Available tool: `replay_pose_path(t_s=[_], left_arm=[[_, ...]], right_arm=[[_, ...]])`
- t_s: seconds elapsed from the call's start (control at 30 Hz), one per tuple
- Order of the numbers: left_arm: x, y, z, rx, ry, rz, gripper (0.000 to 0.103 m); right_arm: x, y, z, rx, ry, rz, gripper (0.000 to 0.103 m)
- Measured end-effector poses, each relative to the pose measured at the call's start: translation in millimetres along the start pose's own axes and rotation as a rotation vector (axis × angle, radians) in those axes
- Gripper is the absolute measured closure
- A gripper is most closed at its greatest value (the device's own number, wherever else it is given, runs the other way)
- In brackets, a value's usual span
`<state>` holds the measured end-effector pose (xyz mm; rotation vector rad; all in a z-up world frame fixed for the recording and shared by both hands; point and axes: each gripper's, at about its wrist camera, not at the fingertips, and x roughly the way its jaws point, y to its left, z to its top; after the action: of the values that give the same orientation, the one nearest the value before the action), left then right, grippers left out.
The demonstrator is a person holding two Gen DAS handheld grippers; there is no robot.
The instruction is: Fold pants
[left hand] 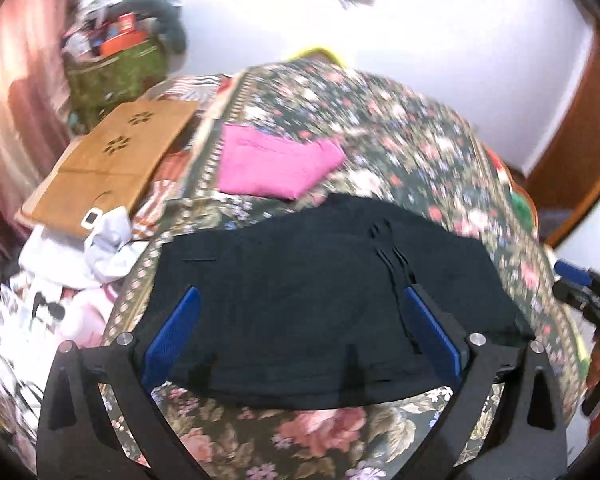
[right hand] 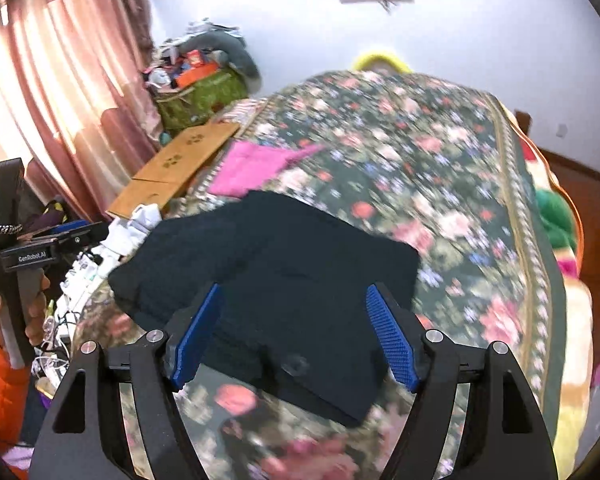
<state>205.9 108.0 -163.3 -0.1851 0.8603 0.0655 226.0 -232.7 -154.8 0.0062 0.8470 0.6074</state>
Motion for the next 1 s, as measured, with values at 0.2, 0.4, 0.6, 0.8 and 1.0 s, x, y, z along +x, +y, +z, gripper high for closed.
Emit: replay_pose_path(t_s=[0.2,0.4,0.6,0.8,1.0], left_arm=[[-3.4,68.2,-12.2,-0.173,0.006,0.059,0.002],[24.1,120.3,-35.9,-0.282,0.15,0.057,0.002],[55.4,149.8,-62.0,-0.415,0.302,-0.081,0.002],[76.5,149.5,-78.8,-0.49,0.38,-0.245,0.003],[91.1,146.2,-76.9,-0.496,0.385,-0.265,0.003]], right_arm=[[36.1,30.8,6.1,-0.057,0.045,0.018,0.031],[76.3,51.2,0.9,-0.109,0.147,-0.007,0.031],[99.1,61.9,-8.6,-0.197,0.207,-0.053,0.031],[102.2,58.6,-12.9,-0.18,0.225,-0.028,0.031],[101.4,59.2,-18.3,-0.195,0.219,-0.02,0.031]])
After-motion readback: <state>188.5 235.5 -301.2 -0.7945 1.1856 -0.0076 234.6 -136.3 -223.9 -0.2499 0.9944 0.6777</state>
